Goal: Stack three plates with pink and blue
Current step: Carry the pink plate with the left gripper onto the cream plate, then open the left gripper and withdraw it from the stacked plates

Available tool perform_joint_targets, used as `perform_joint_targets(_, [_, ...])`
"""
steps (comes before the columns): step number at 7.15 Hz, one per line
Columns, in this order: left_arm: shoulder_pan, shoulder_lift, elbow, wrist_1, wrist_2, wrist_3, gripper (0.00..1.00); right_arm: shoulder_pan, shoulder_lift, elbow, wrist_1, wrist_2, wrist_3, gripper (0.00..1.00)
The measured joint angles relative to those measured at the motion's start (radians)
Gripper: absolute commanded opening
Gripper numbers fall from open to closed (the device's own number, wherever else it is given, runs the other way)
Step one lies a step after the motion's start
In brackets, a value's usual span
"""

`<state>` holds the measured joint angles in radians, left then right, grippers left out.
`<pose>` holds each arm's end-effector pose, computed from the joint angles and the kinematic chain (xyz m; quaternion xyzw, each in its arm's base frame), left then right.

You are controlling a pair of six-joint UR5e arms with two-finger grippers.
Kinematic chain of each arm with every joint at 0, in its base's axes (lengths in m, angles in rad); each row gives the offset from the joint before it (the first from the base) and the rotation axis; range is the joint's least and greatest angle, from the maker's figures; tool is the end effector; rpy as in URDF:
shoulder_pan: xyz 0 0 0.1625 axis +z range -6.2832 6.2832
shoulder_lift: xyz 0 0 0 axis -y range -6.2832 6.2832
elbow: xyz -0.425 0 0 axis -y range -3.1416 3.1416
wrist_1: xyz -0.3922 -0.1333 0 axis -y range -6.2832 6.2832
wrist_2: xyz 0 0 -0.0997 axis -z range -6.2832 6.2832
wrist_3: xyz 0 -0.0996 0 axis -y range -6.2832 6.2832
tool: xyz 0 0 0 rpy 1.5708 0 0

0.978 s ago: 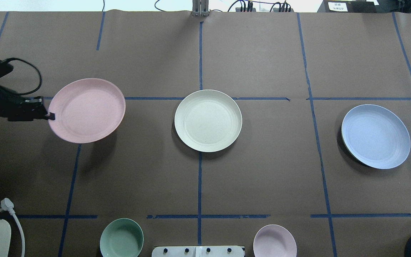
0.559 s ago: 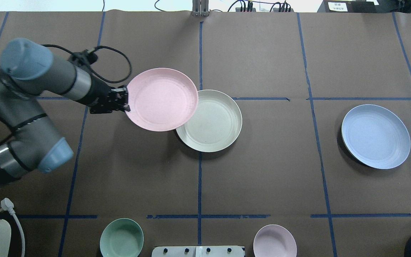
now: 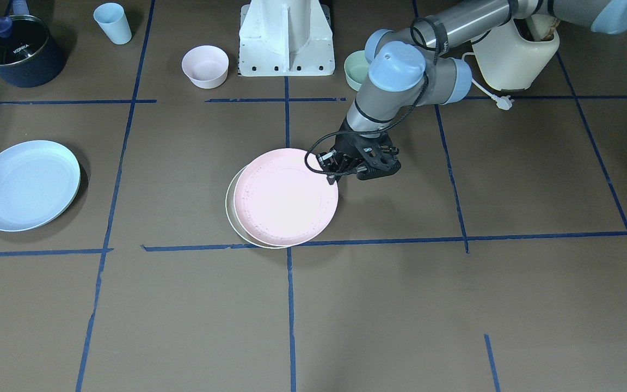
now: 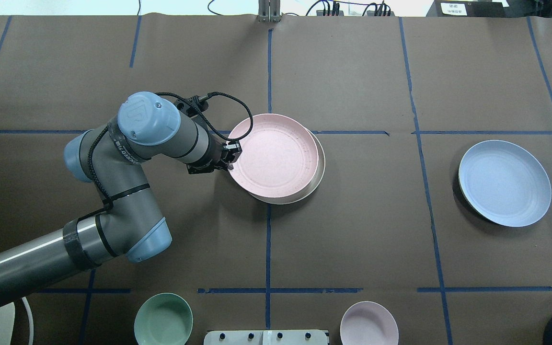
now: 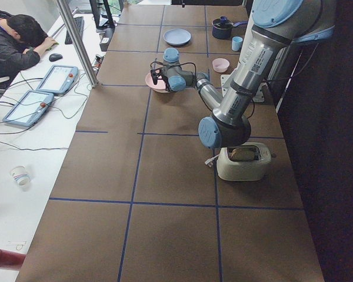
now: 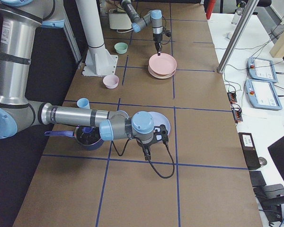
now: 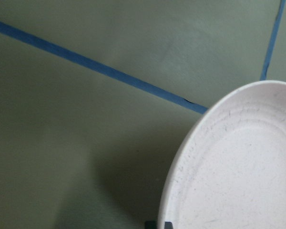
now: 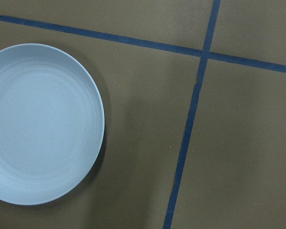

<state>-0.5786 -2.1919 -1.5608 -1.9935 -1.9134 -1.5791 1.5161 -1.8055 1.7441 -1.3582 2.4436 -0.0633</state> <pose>0.5316 -0.4665 0.2454 -0.0052 0.5090 -0.1671 0.8444 0.0350 -0.4033 0.6482 0.0703 -0.4212 -0.0852 0.9002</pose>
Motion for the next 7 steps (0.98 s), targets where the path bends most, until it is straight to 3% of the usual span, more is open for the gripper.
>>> perform_joint_targets(2, [-0.008, 0.022, -0.013, 0.006, -0.013, 0.066, 1.0, 0.0, 0.0, 0.001, 0.0, 0.0, 0.0, 1.0])
perform_joint_targets(3, [-0.042, 0.073, -0.059, 0.027, -0.065, 0.154, 1.0, 0.0, 0.0, 0.001, 0.001, 0.0, 0.0, 1.0])
perform_joint_targets(5, [-0.187, 0.228, -0.2, 0.142, -0.206, 0.441, 1.0, -0.007, 0.0, 0.001, 0.002, -0.001, -0.001, 1.0])
perform_joint_targets(7, [-0.335, 0.461, -0.386, 0.318, -0.262, 0.833, 1.0, -0.022, 0.0, 0.0, 0.009, -0.008, 0.005, 1.0])
